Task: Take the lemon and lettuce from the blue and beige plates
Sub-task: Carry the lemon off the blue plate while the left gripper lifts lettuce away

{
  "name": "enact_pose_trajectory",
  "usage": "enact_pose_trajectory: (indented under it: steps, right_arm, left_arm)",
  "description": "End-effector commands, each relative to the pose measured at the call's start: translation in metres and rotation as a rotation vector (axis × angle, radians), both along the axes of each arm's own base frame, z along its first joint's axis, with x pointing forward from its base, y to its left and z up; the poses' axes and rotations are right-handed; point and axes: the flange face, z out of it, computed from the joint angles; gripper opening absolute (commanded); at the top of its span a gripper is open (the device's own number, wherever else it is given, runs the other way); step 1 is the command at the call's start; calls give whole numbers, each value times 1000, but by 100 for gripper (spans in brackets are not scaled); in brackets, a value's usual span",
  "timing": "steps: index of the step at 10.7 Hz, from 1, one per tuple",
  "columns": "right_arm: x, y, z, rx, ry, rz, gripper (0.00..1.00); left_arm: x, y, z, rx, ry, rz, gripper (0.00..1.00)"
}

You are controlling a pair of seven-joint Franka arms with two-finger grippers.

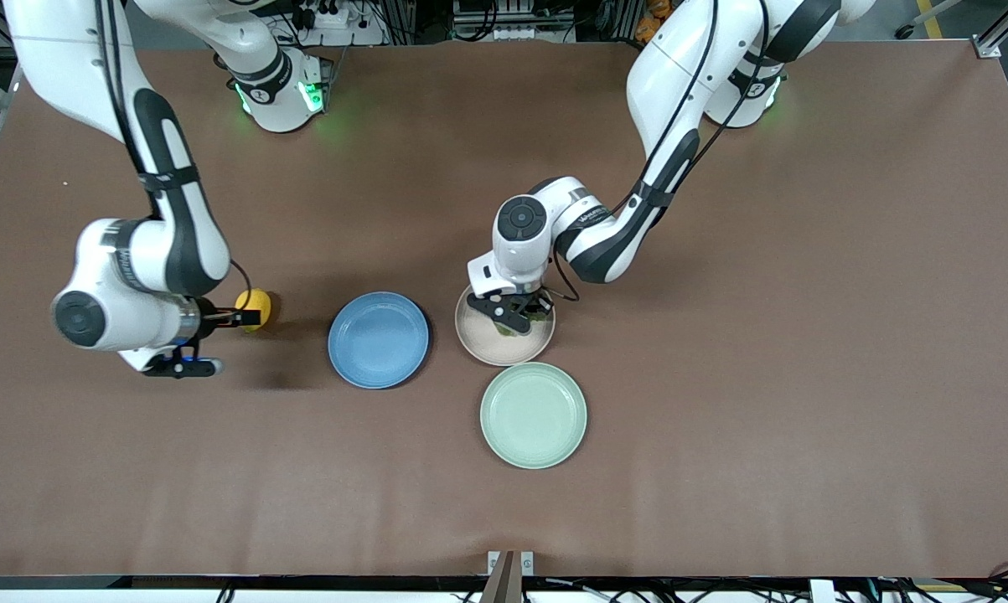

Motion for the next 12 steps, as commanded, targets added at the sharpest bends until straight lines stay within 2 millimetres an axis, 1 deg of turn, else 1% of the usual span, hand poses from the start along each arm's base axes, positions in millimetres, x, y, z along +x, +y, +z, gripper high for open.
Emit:
enact_pose_trajectory:
  steps: [1, 2, 3, 4, 5, 6, 7, 8, 9, 10, 11, 12]
  right_arm:
    - [19, -8, 83, 35, -28, 7, 100]
    - [24, -6, 119, 32, -63, 14, 100]
    - [24, -6, 151, 32, -96, 21, 100]
    - [22, -9, 188, 30, -148, 25, 100]
    - [16, -9, 220, 20, -198, 35, 100]
    - [9, -10, 248, -7, -238, 49, 100]
    - [-1, -5, 278, -30, -280, 75, 100]
    - [-13, -2, 303, -24, -313, 83, 100]
    - [-28, -2, 320, -10, -306, 95, 100]
    - [-39, 7, 337, 4, -323, 110, 100]
    - [-47, 16, 348, 12, -341, 127, 100]
    - [-50, 13, 348, 15, -328, 128, 100]
  left_arm:
    - [9, 11, 65, 25, -20, 55, 0]
    - [18, 24, 96, 14, -16, 92, 0]
    - [25, 35, 129, 0, -7, 132, 0]
    - [31, 50, 160, -13, 6, 174, 0]
    - [43, 74, 192, -14, 10, 209, 0]
    - [56, 103, 214, -5, 17, 250, 0]
    - [66, 125, 239, -23, 12, 284, 0]
    - [75, 141, 257, -42, 0, 313, 0]
    - [77, 148, 272, -50, -16, 322, 0]
    - [83, 165, 286, -54, -37, 345, 0]
    - [91, 189, 299, -55, -40, 370, 0]
    - [93, 215, 310, -26, -16, 330, 0]
